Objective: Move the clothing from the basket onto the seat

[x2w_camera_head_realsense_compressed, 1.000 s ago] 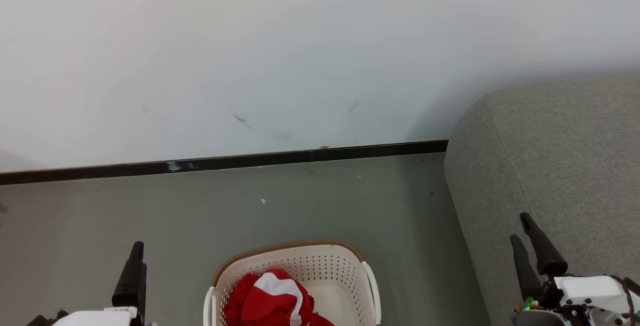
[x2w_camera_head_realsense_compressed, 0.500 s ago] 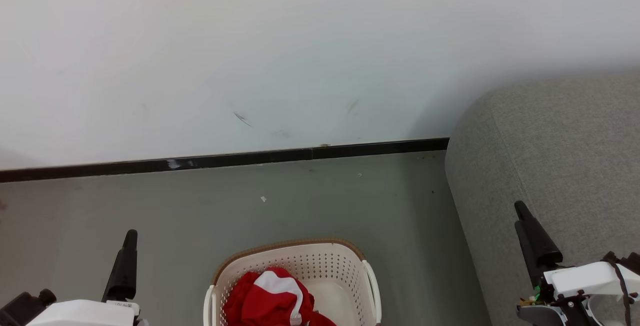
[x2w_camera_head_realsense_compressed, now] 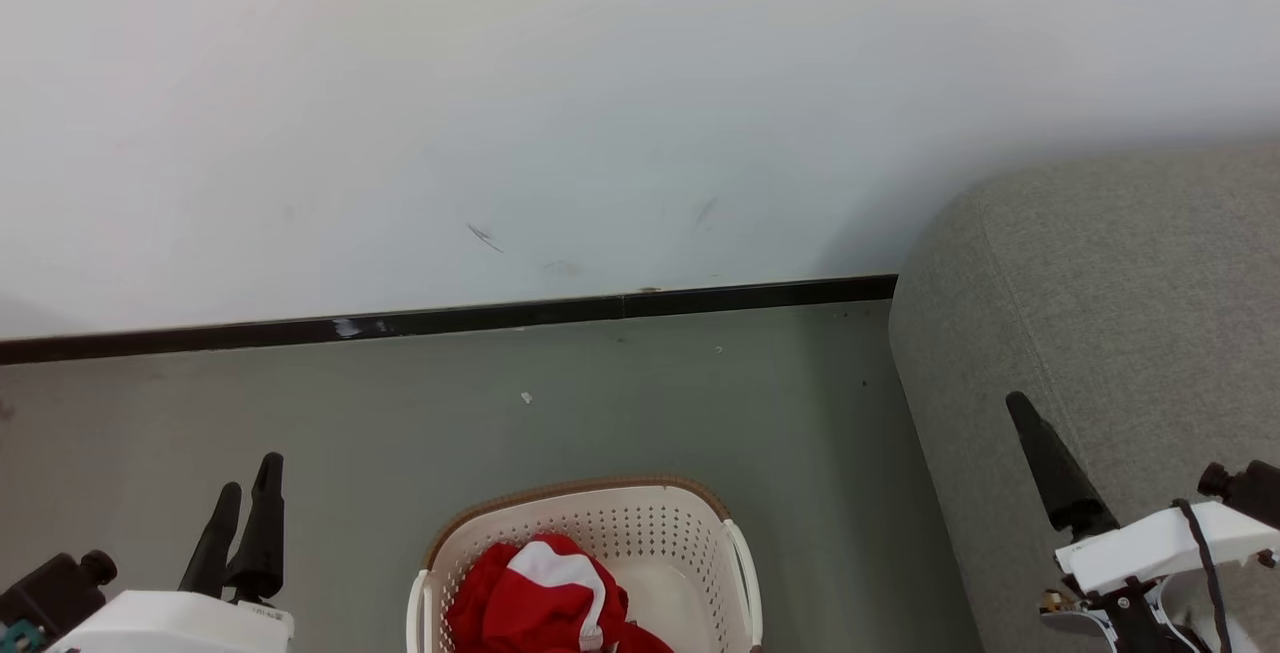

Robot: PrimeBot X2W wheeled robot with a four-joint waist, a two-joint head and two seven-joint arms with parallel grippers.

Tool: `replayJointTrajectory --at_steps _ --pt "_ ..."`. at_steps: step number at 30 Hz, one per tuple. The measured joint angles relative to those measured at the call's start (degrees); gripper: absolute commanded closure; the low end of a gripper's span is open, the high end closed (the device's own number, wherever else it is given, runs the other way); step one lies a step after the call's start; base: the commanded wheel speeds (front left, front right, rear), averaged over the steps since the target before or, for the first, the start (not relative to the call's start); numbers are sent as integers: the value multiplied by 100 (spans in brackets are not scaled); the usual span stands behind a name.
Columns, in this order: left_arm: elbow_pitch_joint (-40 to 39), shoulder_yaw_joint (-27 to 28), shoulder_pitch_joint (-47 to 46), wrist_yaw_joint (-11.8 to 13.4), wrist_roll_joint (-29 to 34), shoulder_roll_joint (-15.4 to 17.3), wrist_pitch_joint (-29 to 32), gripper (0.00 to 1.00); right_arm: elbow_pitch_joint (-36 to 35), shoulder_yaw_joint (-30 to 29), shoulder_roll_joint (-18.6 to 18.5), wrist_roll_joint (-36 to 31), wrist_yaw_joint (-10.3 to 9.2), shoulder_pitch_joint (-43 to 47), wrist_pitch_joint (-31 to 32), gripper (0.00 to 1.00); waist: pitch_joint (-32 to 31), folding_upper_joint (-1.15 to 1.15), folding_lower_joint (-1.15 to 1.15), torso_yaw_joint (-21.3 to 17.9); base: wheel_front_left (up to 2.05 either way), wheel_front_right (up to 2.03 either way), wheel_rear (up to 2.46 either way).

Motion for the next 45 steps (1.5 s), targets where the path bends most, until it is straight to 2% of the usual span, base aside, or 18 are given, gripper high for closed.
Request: replayJointTrajectory --at_steps 10,17,27,45 --pt "-9 -201 -97 167 1170 227 -211 0 -94 91 -114 -1310 3 -204 -164 0 43 0 -11 1 0 0 0" --pt "0 -293 -185 319 1848 249 -349 0 -81 52 -147 -2245 3 -204 -234 0 56 0 -13 -2 0 0 0" --pt "22 -307 -185 452 2441 225 -525 0 -80 -88 -29 -3197 4 -205 -391 0 54 0 -14 -10 0 0 0" --pt "11 -322 -304 458 3699 242 -891 0 -192 -172 155 -4827 5 -240 -677 0 91 0 -15 -7 0 0 0"
